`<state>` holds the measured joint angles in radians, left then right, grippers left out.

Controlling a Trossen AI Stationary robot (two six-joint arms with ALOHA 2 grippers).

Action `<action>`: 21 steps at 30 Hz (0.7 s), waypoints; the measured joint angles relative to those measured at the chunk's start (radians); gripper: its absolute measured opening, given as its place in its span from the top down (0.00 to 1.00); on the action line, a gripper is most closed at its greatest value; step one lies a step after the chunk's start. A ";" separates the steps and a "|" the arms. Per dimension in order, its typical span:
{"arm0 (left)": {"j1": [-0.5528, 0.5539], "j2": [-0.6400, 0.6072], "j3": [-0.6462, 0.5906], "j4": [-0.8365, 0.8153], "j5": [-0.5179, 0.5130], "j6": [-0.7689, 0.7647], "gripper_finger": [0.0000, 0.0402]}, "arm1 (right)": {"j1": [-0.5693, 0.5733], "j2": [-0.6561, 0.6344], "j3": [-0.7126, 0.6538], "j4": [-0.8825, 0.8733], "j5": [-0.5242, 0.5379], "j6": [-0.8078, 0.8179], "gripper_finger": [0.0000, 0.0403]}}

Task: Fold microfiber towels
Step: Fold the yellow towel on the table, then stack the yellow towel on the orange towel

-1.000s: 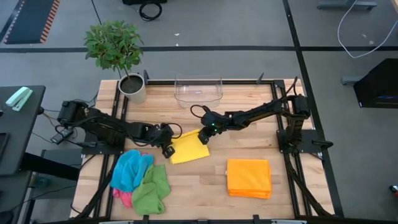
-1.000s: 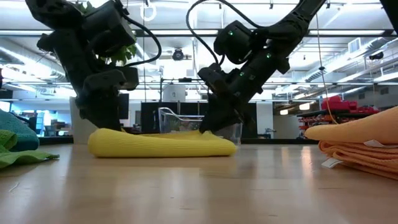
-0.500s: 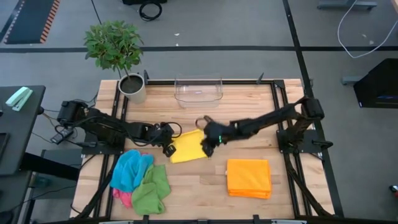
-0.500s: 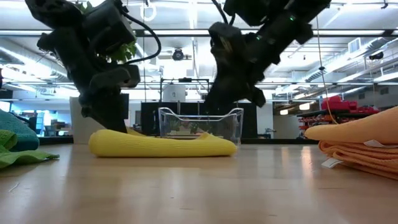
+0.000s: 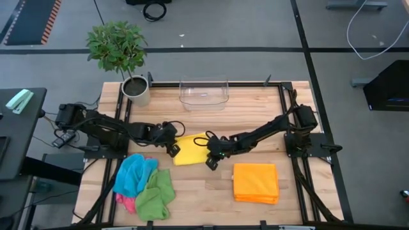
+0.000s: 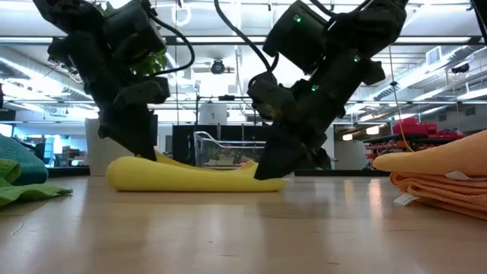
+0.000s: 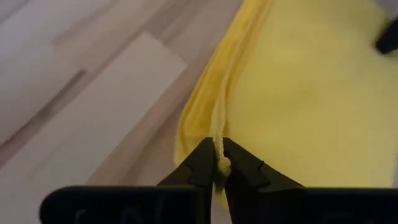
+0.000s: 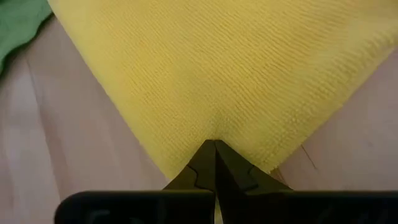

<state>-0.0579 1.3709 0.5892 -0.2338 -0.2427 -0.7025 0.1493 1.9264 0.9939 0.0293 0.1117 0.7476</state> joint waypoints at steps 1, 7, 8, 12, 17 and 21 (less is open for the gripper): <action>0.004 -0.007 0.000 -0.013 0.000 -0.001 0.90 | 0.000 0.001 0.000 0.006 0.000 0.001 0.98; 0.032 -0.091 0.000 -0.081 0.000 -0.008 0.87 | -0.007 -0.039 -0.004 -0.001 -0.008 -0.006 0.99; 0.038 -0.113 0.000 -0.094 -0.001 0.003 0.86 | -0.012 -0.054 -0.004 -0.002 -0.008 -0.009 0.99; 0.064 -0.204 0.000 -0.118 0.000 0.012 0.86 | -0.033 -0.122 -0.002 -0.019 -0.008 -0.026 0.98; 0.075 -0.293 0.000 -0.244 0.009 -0.214 0.85 | -0.068 -0.202 -0.003 -0.071 -0.018 0.017 0.95; -0.011 -0.302 0.000 -0.255 0.067 -0.402 0.78 | -0.100 -0.234 -0.002 -0.127 -0.081 0.109 0.90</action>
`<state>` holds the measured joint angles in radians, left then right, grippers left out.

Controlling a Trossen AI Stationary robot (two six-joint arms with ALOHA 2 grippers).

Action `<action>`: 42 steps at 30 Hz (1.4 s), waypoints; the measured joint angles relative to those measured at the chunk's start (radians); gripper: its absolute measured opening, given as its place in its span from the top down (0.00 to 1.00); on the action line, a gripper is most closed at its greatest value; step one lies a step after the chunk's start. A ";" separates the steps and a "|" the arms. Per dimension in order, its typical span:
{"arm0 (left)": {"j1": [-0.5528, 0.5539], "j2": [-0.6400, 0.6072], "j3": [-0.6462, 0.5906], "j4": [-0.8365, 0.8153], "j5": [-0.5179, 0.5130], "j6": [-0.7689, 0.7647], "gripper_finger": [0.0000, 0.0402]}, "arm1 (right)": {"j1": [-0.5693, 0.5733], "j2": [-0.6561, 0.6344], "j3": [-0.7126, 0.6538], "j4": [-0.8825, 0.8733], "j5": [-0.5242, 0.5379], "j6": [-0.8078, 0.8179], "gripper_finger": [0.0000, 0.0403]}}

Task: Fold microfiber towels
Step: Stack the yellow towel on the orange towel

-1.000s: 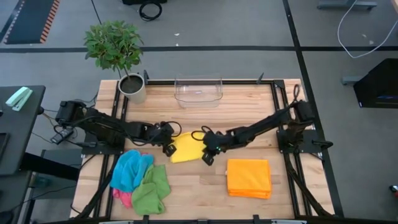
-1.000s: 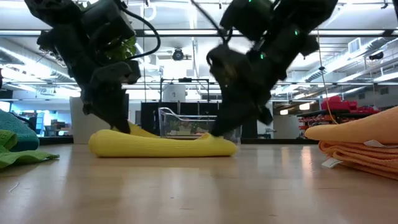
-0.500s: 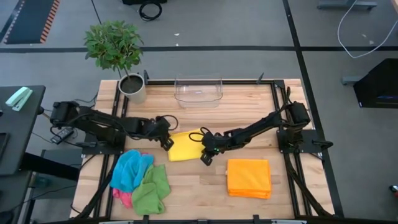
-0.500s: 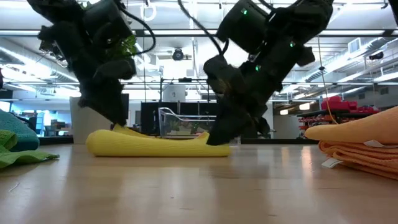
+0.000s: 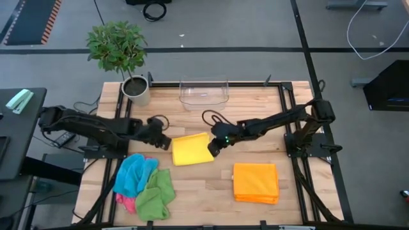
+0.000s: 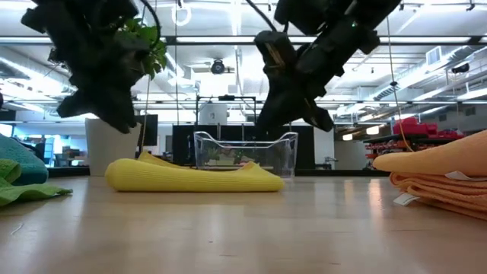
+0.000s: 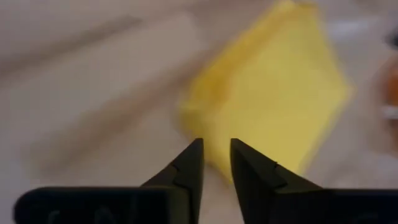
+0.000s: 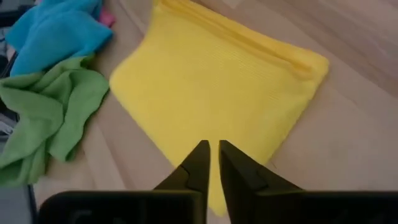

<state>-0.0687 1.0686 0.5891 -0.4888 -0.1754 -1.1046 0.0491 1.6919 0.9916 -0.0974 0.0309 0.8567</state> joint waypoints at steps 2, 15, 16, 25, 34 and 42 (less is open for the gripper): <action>-0.053 0.011 0.001 0.011 0.000 -0.059 0.72 | -0.015 0.002 0.000 -0.016 -0.023 0.018 0.85; -0.117 0.270 0.000 0.131 -0.060 -0.197 0.24 | -0.093 0.142 0.000 0.045 -0.035 0.060 0.42; -0.113 0.297 0.003 0.163 -0.064 -0.197 0.22 | -0.093 0.151 0.001 0.049 -0.035 0.063 0.41; -0.123 0.450 0.006 0.251 -0.138 -0.203 0.23 | -0.060 0.209 -0.001 0.125 0.028 0.063 0.41; -0.126 0.467 0.001 0.280 -0.187 -0.212 0.51 | -0.059 0.246 -0.002 0.198 0.033 0.073 0.64; -0.124 0.487 -0.001 0.364 -0.224 -0.161 0.90 | -0.045 0.244 -0.002 0.210 0.054 0.072 0.94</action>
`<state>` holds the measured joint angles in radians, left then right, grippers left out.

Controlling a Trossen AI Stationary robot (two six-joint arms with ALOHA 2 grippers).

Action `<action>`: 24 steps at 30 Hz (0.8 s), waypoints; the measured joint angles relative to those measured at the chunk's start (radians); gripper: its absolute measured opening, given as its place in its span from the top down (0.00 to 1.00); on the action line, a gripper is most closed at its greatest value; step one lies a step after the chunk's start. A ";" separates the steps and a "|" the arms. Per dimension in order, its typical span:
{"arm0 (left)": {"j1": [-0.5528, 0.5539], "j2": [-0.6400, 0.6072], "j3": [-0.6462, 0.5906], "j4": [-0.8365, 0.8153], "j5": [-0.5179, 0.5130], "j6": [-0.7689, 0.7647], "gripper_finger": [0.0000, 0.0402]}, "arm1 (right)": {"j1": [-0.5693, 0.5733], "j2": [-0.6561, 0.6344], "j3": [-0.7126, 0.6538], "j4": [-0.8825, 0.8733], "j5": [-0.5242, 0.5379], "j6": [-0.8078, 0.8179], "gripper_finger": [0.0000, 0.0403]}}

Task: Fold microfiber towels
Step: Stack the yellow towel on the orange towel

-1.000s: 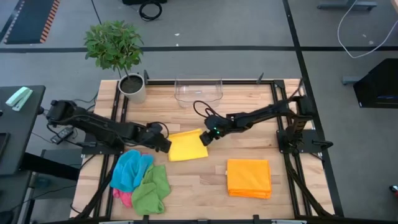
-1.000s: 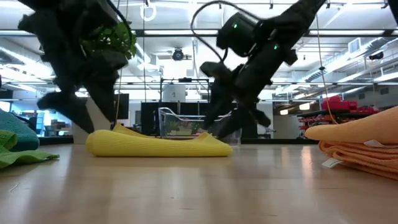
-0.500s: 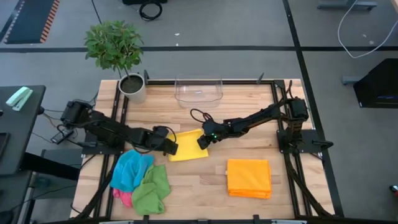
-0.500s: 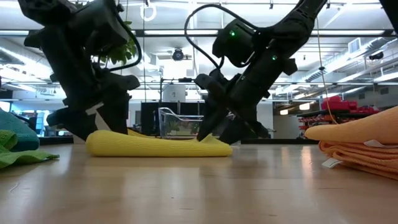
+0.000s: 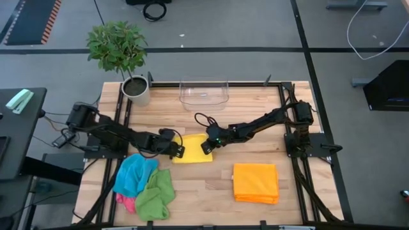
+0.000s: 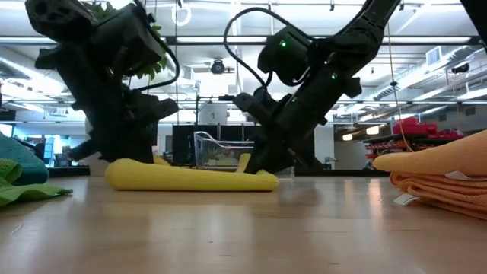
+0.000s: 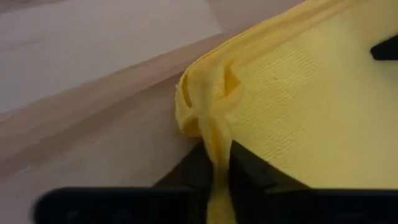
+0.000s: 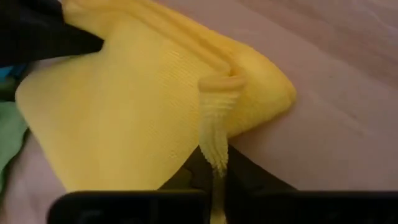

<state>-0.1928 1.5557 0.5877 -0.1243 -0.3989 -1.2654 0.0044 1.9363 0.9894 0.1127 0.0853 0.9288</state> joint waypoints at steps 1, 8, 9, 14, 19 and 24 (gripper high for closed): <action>0.000 0.000 -0.001 0.025 0.002 0.020 0.94 | 0.001 -0.008 0.000 -0.007 0.000 0.003 0.96; -0.009 0.000 -0.001 0.251 0.034 0.081 0.97 | 0.060 -0.169 -0.001 -0.153 0.042 0.076 0.98; -0.015 0.000 -0.001 0.285 0.034 0.081 0.98 | 0.076 -0.205 -0.001 -0.200 0.053 0.100 0.98; -0.066 -0.001 0.000 0.504 0.036 0.081 0.97 | 0.198 -0.388 0.000 -0.452 0.095 0.287 0.99; -0.096 -0.002 0.007 0.652 0.039 0.081 0.98 | 0.383 -0.521 0.000 -0.663 0.204 0.551 0.99; -0.089 0.074 0.147 0.649 0.074 0.115 0.98 | 0.546 -0.568 0.002 -0.813 0.268 0.779 0.99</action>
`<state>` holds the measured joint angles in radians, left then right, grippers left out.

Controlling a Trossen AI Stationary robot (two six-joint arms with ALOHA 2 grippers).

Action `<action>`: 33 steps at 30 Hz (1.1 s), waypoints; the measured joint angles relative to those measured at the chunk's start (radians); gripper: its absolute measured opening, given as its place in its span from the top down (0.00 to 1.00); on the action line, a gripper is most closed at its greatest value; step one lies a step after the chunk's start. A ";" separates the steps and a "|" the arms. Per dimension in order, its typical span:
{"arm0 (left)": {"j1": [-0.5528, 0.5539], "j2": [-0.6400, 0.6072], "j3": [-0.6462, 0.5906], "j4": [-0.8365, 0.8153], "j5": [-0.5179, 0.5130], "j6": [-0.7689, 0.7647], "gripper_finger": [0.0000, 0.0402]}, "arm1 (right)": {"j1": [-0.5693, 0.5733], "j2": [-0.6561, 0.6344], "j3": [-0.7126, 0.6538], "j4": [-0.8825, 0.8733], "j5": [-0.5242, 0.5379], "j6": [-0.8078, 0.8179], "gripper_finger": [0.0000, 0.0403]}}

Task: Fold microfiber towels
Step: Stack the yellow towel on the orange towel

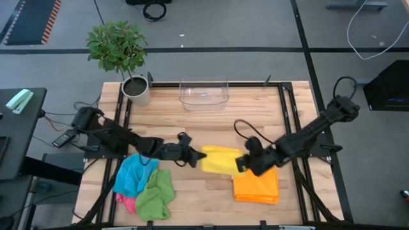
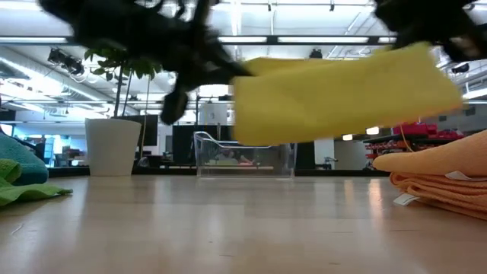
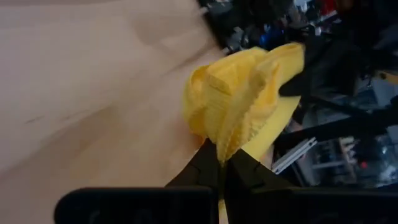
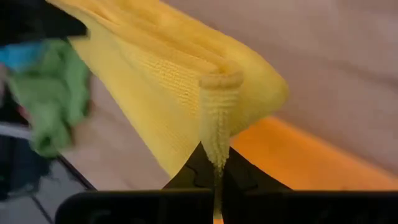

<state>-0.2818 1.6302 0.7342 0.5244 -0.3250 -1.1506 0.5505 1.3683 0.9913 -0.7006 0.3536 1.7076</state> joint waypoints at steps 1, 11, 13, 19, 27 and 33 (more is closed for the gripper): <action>0.000 0.033 0.046 -0.014 0.008 0.020 0.98 | 0.028 -0.001 -0.001 -0.024 -0.006 0.028 0.99; -0.013 0.389 0.628 -0.421 0.111 0.033 0.98 | 0.294 -0.010 -0.002 -0.254 -0.052 0.330 0.99; -0.017 0.439 0.718 -0.437 0.128 0.020 0.98 | 0.355 -0.012 -0.002 -0.284 -0.055 0.369 0.99; -0.022 0.606 1.002 -0.624 0.211 -0.043 0.98 | 0.453 -0.013 -0.011 -0.358 -0.105 0.423 0.99; -0.021 0.721 1.215 -0.799 0.222 -0.067 0.98 | 0.468 -0.016 -0.063 -0.341 -0.153 0.408 0.99; 0.019 0.725 1.220 -0.846 0.198 -0.039 0.95 | 0.445 -0.016 -0.125 -0.324 -0.134 0.384 0.98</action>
<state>-0.2626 2.3547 1.9537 -0.3221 -0.1269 -1.1896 0.9959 1.3521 0.8663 -1.0243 0.2195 2.0915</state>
